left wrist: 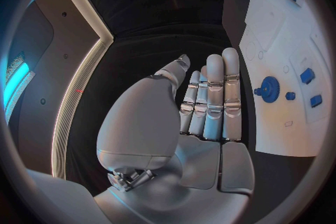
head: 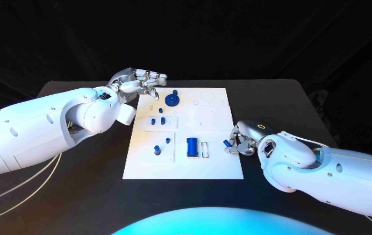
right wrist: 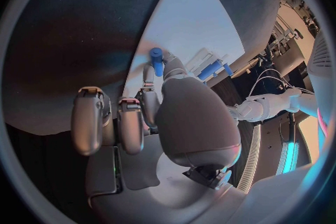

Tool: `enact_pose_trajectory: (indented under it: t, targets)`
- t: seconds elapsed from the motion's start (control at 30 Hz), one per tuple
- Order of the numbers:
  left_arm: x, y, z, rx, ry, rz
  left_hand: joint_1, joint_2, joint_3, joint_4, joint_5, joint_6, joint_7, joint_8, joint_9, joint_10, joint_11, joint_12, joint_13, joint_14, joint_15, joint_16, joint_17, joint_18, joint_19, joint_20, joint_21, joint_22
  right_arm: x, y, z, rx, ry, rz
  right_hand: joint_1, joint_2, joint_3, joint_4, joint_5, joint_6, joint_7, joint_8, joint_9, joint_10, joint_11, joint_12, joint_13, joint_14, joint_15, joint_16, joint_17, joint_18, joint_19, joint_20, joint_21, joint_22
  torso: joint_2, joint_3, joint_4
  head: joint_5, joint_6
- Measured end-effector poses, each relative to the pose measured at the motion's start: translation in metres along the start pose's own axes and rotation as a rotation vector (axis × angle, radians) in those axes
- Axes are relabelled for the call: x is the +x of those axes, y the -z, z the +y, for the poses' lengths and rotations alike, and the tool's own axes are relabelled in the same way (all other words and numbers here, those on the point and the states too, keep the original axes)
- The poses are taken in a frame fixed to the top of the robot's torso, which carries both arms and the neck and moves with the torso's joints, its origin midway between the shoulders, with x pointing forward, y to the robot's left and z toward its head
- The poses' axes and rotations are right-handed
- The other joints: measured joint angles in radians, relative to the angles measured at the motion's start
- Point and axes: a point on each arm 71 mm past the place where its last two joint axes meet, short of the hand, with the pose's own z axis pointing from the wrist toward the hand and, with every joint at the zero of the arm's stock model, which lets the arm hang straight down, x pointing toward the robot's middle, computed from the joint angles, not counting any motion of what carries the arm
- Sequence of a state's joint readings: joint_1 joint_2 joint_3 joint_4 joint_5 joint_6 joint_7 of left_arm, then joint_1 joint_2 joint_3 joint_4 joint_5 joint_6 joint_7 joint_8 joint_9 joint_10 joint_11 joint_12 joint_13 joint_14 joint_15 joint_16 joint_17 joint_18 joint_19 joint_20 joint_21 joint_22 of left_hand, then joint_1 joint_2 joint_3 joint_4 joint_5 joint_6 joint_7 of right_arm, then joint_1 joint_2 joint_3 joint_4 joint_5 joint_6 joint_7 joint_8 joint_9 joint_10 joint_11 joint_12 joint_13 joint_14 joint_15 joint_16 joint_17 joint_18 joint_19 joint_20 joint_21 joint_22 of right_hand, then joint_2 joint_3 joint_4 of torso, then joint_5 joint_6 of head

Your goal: Assemble the parts on the task board

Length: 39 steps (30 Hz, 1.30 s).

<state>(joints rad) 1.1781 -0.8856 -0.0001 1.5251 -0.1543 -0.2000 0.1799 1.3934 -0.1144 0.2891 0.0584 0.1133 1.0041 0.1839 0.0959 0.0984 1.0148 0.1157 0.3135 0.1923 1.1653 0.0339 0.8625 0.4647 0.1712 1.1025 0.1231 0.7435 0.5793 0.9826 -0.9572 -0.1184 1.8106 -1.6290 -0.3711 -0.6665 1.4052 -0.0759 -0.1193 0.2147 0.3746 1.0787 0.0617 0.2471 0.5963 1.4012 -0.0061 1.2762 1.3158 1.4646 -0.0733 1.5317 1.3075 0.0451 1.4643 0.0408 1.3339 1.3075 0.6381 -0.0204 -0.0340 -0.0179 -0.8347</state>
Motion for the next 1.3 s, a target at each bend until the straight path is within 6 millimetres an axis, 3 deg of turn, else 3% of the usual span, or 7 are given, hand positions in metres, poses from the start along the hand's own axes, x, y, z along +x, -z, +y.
enact_pose_trajectory:
  t: [0.4, 0.57, 1.0, 1.3]
  targets:
    - [0.0, 0.0, 0.0, -0.002, 0.0, 0.002, 0.0, 0.0, 0.0, 0.0, 0.0, 0.0, 0.0, 0.0, 0.0, 0.0, 0.0, 0.0, 0.0, 0.0, 0.0, 0.0, 0.0, 0.0, 0.0, 0.0, 0.0, 0.0, 0.0, 0.0, 0.008, -0.029, 0.045, -0.004, 0.032, -0.006, 0.07, -0.023, 0.003, 0.0, 0.0, -0.008, -0.007, 0.0, -0.006, -0.005, 0.042, 0.0, 0.0, 0.0, 0.0, 0.0, 0.0, 0.0, 0.0, 0.0, 0.0, -0.0002, 0.0, 0.0, 0.0]
    - [0.0, 0.0, 0.0, -0.003, 0.0, 0.002, 0.0, 0.0, 0.0, 0.0, 0.0, 0.0, 0.0, 0.0, 0.0, 0.0, 0.0, 0.0, 0.0, 0.0, 0.0, 0.0, 0.0, 0.0, 0.0, 0.0, 0.0, 0.0, 0.0, 0.001, 0.01, -0.042, 0.054, -0.008, 0.045, -0.019, 0.143, -0.032, 0.016, 0.003, -0.004, -0.012, -0.015, -0.004, -0.01, -0.013, 0.042, 0.0, 0.0, 0.0, 0.0, 0.0, 0.003, -0.003, 0.0, 0.0, -0.001, -0.0002, 0.0, 0.001, 0.001]
    - [0.0, 0.001, 0.0, -0.006, 0.0, 0.004, -0.004, 0.004, -0.003, 0.003, 0.0, 0.0, 0.0, 0.0, 0.0, 0.0, 0.0, 0.004, 0.0, 0.0, 0.0, 0.0, 0.0, 0.0, 0.0, 0.0, 0.0, 0.0, 0.0, 0.001, 0.011, -0.044, 0.067, -0.016, 0.064, -0.039, 0.274, 0.044, 0.106, 0.0, -0.005, -0.011, -0.008, -0.004, -0.01, -0.02, -0.009, 0.0, 0.0, 0.0, 0.0, 0.0, 0.004, -0.004, 0.0, 0.0, -0.001, -0.0001, 0.0, 0.002, 0.002]
    - [0.0, 0.001, 0.001, -0.008, 0.0, 0.004, -0.004, 0.004, -0.003, 0.003, 0.0, 0.0, 0.0, 0.0, 0.0, 0.0, 0.0, 0.004, 0.0, 0.0, 0.0, 0.0, 0.0, 0.0, 0.0, 0.0, 0.0, 0.0, 0.001, 0.003, 0.009, -0.036, 0.06, -0.013, 0.018, -0.064, 0.337, 0.022, 0.113, -0.004, -0.001, 0.001, 0.013, 0.005, -0.023, -0.027, -0.008, 0.0, 0.0, 0.0, 0.0, 0.0, 0.004, -0.004, 0.002, 0.001, -0.001, 0.0, -0.0004, 0.003, 0.005]
